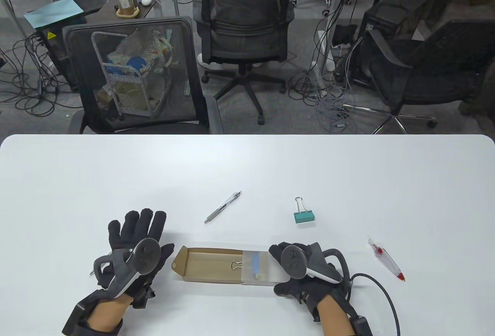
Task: Pack snap-button pull-out pencil case
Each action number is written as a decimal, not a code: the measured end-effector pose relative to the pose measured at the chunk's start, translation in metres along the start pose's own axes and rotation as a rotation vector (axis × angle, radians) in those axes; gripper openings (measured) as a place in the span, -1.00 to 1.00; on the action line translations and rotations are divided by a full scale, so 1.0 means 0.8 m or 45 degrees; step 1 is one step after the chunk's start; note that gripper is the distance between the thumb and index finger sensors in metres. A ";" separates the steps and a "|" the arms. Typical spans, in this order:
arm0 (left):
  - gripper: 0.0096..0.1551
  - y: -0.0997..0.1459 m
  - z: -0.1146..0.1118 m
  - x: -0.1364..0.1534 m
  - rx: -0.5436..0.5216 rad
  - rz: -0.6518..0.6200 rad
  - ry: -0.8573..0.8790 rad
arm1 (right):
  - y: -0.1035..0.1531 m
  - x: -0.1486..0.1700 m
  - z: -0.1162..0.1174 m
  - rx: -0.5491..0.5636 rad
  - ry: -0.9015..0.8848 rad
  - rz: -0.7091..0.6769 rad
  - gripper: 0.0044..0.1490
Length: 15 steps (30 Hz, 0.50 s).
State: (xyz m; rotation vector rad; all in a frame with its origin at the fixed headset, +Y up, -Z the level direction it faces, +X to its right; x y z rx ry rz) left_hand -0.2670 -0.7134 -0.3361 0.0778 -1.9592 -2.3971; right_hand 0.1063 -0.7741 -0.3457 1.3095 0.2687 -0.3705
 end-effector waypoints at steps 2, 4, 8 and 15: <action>0.05 0.001 0.000 0.002 -0.002 0.006 0.004 | 0.000 -0.001 0.000 0.003 0.012 -0.001 0.22; 0.05 0.001 0.001 0.003 -0.004 0.010 0.008 | 0.000 -0.001 0.000 -0.005 0.002 -0.001 0.22; 0.05 0.001 0.002 0.006 -0.003 0.016 0.020 | 0.003 0.002 -0.014 0.040 -0.109 -0.004 0.27; 0.06 0.002 0.001 0.002 -0.003 -0.002 -0.006 | 0.006 0.039 -0.084 0.357 -0.098 0.516 0.24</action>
Point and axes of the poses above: the tracker on the back of each hand, its own x axis roughly to the little-finger side, its own y axis roughly from the fingertips to the wrist, z = x × y, the point moved 4 cm from there along -y, roughly from the wrist to the fingertips, and after that the axes turned 4 degrees about -z, right-handed, at the moved point
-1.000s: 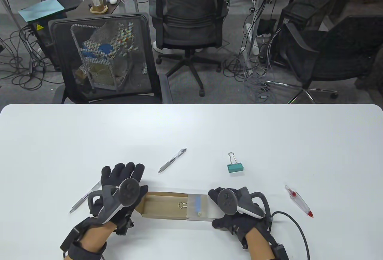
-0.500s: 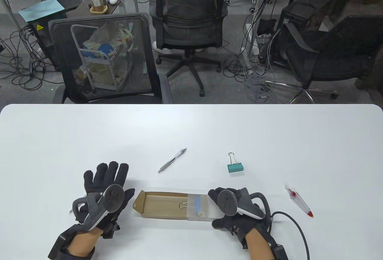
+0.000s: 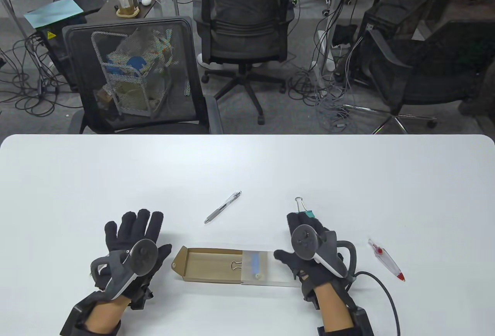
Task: Pack snap-button pull-out pencil case
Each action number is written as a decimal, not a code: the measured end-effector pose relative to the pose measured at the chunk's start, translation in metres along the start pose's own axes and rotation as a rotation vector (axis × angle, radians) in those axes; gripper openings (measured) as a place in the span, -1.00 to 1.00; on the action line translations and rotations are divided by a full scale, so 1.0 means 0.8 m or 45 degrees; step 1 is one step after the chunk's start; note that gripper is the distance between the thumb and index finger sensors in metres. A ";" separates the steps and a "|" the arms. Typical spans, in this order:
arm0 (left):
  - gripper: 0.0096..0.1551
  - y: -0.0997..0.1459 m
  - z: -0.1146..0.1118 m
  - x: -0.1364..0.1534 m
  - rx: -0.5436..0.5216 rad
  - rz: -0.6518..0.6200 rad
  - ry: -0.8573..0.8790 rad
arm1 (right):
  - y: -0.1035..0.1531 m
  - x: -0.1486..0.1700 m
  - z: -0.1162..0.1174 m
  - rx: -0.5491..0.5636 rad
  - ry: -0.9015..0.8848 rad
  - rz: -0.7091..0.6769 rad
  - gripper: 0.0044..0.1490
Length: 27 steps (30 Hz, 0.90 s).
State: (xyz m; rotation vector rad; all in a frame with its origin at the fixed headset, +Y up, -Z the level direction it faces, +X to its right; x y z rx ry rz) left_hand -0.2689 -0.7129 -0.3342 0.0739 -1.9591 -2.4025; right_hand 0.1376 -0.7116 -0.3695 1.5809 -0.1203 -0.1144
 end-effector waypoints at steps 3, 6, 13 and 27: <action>0.06 0.000 -0.001 -0.001 0.001 -0.009 -0.017 | -0.027 0.007 -0.010 -0.017 0.000 0.223 0.23; 0.06 0.000 0.000 0.000 0.006 -0.006 -0.010 | -0.054 0.013 -0.012 -0.071 0.054 0.429 0.23; 0.06 0.000 -0.001 0.001 0.016 -0.011 0.005 | -0.101 0.013 0.012 -0.220 0.226 0.629 0.17; 0.06 -0.001 -0.002 0.003 0.034 -0.007 0.019 | -0.122 0.012 0.039 -0.347 0.370 0.740 0.05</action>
Point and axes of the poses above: the tracker on the back of each hand, its own x axis roughly to the little-finger side, its own y axis roughly from the fingertips to the wrist, z = x × y, the point moved 4 cm from there along -y, roughly from the wrist to the fingertips, and after that the axes turned 4 degrees about -z, right-handed, at the moved point
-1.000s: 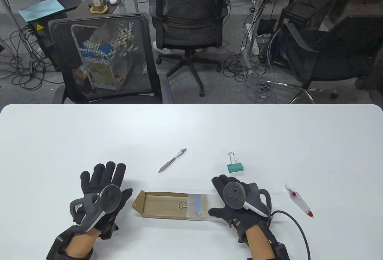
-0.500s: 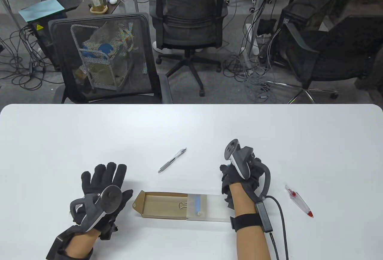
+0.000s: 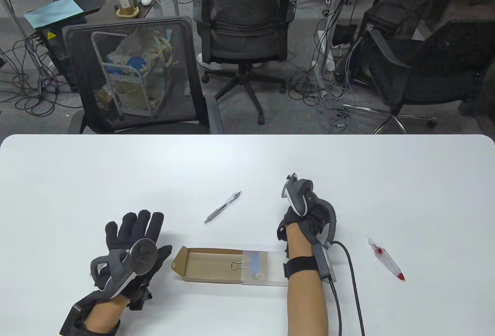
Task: Pack snap-button pull-out pencil case
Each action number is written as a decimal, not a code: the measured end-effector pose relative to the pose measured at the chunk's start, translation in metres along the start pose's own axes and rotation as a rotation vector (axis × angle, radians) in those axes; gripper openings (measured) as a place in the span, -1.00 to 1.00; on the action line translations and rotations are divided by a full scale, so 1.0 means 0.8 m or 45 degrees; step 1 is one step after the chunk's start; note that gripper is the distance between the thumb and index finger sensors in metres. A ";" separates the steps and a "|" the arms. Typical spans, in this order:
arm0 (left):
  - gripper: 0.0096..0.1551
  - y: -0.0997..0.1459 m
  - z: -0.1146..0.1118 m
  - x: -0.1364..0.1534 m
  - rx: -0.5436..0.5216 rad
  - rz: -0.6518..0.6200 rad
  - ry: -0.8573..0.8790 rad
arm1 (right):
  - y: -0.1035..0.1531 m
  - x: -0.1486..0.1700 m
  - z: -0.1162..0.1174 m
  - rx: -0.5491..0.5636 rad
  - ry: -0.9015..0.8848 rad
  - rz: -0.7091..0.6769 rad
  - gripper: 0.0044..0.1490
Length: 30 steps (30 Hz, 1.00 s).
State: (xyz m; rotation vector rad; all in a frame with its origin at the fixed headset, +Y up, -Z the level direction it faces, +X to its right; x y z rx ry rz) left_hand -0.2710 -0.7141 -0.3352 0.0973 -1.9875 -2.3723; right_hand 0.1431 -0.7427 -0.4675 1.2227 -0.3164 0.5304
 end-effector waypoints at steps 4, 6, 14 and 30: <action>0.06 0.000 0.000 0.001 -0.003 0.004 0.006 | 0.006 0.003 0.001 -0.013 -0.005 0.007 -0.02; 0.06 -0.001 0.000 0.002 -0.004 0.004 0.008 | 0.008 0.004 0.000 -0.009 0.006 0.010 -0.04; 0.07 -0.001 0.001 0.003 -0.005 0.005 0.011 | 0.026 0.012 -0.024 0.087 -0.072 -0.101 -0.06; 0.07 -0.001 0.007 0.013 -0.011 0.039 0.030 | 0.200 -0.015 -0.033 0.480 -0.271 -1.236 -0.09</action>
Point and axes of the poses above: the tracker on the back of each hand, its own x axis roughly to the little-finger side, its own y axis roughly from the fingertips to the wrist, z = x × y, the point moved 4 cm from there along -y, roughly from the wrist to the fingertips, and after that the axes turned 4 degrees about -z, right-handed, at the moved point
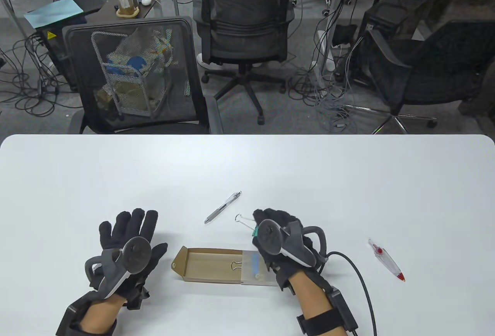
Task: Pack snap-button pull-out pencil case
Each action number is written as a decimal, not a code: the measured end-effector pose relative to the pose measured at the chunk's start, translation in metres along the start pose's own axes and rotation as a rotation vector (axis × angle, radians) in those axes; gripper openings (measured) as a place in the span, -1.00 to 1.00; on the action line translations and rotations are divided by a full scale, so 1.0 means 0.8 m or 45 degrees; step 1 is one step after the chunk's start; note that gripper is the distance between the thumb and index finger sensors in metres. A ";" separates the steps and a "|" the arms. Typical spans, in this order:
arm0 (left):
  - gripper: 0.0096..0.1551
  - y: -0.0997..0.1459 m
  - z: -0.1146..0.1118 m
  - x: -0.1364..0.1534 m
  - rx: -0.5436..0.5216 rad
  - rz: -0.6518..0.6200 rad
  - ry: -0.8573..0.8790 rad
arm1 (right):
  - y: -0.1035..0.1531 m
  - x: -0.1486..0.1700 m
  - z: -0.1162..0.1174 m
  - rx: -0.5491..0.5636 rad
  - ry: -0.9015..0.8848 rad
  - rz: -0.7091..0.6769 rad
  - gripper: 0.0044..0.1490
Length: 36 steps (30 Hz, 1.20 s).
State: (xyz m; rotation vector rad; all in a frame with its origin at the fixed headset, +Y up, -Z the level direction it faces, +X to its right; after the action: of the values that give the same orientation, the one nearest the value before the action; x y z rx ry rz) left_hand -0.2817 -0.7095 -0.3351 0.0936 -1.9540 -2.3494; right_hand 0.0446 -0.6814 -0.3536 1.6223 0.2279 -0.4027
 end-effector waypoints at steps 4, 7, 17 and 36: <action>0.06 0.002 0.001 -0.009 -0.009 -0.027 -0.035 | 0.030 -0.037 0.021 -0.064 0.005 -0.231 -0.10; 0.06 0.004 0.005 -0.013 -0.023 -0.038 -0.051 | 0.040 -0.047 0.033 -0.037 0.023 -0.278 -0.10; -0.02 0.031 0.026 -0.076 -0.075 -0.272 0.023 | 0.042 -0.059 0.044 -0.053 0.059 -0.315 -0.10; -0.39 0.055 -0.025 -0.180 0.075 -0.581 -0.137 | 0.044 -0.075 0.052 -0.066 0.080 -0.355 -0.10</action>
State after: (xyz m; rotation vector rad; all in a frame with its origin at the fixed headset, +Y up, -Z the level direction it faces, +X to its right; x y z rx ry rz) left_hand -0.1354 -0.7223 -0.2967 0.4742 -2.2533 -2.6070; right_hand -0.0020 -0.7209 -0.3002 1.5576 0.5111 -0.5539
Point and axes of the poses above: the tracker on the back of each hand, its own x axis roughly to the little-finger side, its own y axis roughly from the fingertips to the wrist, z = x × y, the point moved 4 cm from there along -y, roughly from the wrist to the fingertips, and after that the axes turned 4 degrees about -z, right-handed, at the moved point
